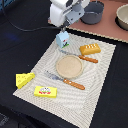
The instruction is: Interact with the objects in diverse but meaningful ways.
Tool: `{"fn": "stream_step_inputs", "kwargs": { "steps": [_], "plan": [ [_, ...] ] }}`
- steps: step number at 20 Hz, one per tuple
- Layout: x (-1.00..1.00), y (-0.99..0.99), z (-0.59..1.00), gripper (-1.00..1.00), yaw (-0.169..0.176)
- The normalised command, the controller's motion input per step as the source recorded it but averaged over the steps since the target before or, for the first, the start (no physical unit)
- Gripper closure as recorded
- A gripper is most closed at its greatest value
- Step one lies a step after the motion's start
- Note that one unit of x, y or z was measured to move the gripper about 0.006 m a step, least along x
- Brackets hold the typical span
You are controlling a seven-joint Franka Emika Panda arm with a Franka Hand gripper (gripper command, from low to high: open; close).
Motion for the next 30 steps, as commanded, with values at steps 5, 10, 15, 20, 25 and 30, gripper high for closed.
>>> {"fn": "stream_step_inputs", "kwargs": {
  "steps": [5, 10, 15, 20, 25, 30],
  "plan": [
    [-0.27, 0.00, -0.20, -1.00, -0.051],
    [-0.34, 0.00, -0.26, -1.00, -0.020],
    [-0.29, 0.00, -0.28, -1.00, -0.010],
    [-0.29, 0.00, -0.33, -1.00, -0.004],
    [-0.26, 0.00, -0.38, -1.00, -0.002],
    [-0.19, 0.00, -0.36, -1.00, 0.000]
  ]
}}
